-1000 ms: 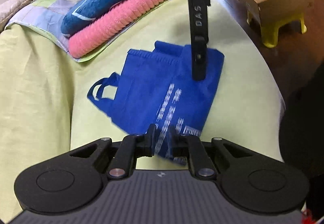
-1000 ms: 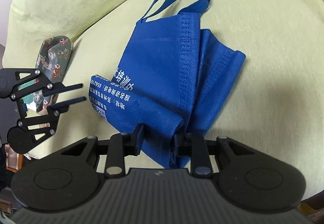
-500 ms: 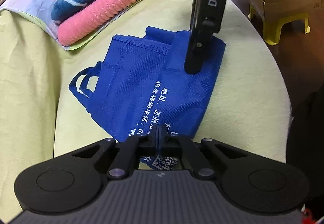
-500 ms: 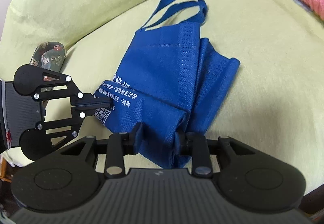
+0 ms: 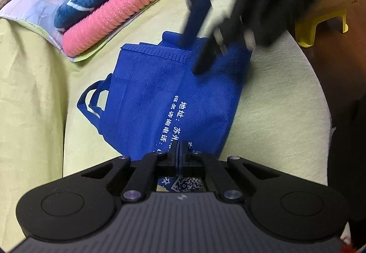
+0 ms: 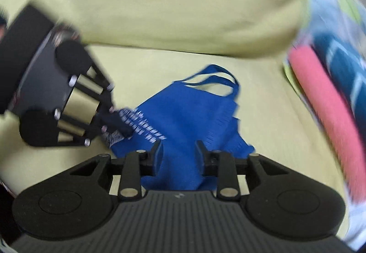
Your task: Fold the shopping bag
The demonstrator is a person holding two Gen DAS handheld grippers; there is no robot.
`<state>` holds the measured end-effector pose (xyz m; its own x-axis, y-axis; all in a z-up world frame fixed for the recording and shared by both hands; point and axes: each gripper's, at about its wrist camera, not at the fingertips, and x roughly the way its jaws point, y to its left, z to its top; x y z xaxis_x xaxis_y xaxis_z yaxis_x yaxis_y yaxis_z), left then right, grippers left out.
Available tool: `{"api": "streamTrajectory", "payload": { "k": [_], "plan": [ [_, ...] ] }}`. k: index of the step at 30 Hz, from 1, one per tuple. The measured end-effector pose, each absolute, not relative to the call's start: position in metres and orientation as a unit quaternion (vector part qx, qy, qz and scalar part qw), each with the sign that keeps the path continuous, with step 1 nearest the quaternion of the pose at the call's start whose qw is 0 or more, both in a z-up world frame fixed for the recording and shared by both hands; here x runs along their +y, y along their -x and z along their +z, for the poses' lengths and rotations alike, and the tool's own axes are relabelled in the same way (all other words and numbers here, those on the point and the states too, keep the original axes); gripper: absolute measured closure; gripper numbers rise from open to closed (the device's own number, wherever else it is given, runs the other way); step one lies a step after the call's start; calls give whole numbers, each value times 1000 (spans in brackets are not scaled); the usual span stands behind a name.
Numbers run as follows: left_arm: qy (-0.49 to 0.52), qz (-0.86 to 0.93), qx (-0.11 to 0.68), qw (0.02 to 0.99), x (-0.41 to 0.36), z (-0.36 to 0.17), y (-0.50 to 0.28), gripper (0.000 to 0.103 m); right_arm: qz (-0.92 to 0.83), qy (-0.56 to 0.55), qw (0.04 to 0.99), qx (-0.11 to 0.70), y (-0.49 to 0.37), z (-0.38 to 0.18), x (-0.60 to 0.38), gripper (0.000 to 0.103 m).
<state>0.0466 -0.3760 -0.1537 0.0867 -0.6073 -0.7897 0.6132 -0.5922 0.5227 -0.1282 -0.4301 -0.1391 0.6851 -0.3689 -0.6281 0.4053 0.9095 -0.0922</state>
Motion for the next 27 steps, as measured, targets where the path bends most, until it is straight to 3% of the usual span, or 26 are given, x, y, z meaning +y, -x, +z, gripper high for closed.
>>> {"api": "streamTrajectory", "payload": {
  "k": [8, 16, 24, 27],
  "plan": [
    [-557, -679, 46, 476, -384, -148, -53, 103, -223, -82, 888, 393, 110, -158, -447, 79],
    [-550, -672, 57, 493, -386, -146, -52, 103, -229, -97, 891, 380, 115, -163, -445, 79],
    [-552, -667, 53, 497, -381, -145, -50, 103, -235, -105, 891, 374, 116, -163, -444, 79],
    [-578, -658, 0, 483, -365, -147, -44, 102, -234, -105, 892, 373, 117, -162, -443, 79]
  ]
}}
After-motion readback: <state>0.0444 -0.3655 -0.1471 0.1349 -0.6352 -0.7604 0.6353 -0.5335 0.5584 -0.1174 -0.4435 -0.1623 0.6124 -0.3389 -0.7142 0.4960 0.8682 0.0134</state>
